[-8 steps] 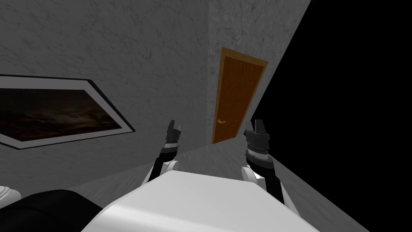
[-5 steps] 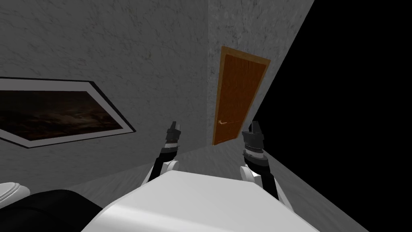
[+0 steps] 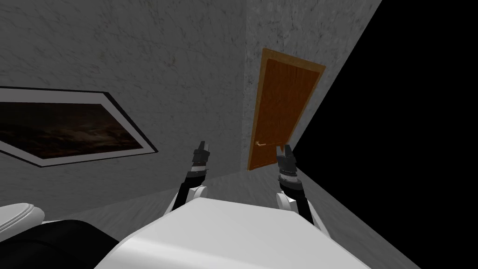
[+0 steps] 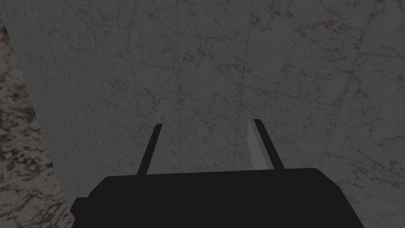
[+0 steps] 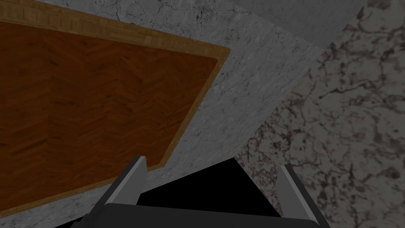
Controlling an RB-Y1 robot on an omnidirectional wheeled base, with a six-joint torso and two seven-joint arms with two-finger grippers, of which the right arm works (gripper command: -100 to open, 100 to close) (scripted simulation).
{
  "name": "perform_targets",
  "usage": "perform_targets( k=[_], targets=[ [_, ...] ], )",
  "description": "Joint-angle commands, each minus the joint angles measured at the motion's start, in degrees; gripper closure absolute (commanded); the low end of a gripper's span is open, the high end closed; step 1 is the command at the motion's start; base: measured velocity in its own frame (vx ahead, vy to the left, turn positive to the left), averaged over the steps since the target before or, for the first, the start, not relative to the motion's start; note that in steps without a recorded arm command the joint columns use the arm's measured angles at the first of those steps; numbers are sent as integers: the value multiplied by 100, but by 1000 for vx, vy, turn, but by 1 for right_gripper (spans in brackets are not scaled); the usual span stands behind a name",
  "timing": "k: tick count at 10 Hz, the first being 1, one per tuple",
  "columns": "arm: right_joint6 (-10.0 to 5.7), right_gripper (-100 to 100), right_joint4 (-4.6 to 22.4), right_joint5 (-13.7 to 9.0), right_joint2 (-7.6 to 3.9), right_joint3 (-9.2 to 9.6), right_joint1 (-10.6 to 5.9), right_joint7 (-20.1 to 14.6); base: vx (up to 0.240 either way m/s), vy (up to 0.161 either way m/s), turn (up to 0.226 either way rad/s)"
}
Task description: Pull the door open
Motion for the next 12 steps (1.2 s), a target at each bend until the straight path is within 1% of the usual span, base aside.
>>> perform_targets(
  k=[1,2,3,4,5,6,7,8,9,11,12],
  targets=[
    [-59,-100,286,-44,-80,3,-52,-112,85,-37,95],
    [-106,-100,473,-73,-130,5,-109,-181,85,-45,110],
    [-106,-100,584,-73,-130,5,-109,-181,65,-36,30],
    [-153,-100,812,-101,-180,7,-166,-250,53,-32,63],
    [-153,-100,833,-101,-180,7,-166,-250,38,-25,39],
    [-203,-100,1036,-131,-233,9,-226,-324,50,-18,79],
    [-203,-100,1097,-131,-233,9,-226,-324,44,-18,40],
    [-255,-100,1328,-162,-288,11,-289,-401,49,-24,70],
    [-255,-100,1372,-162,-288,11,-289,-401,42,-27,46],
    [-362,-100,1790,-226,-401,15,-417,-558,66,-39,106],
    [-362,-100,1937,-226,-401,15,-417,-558,54,-47,45]
  ],
)
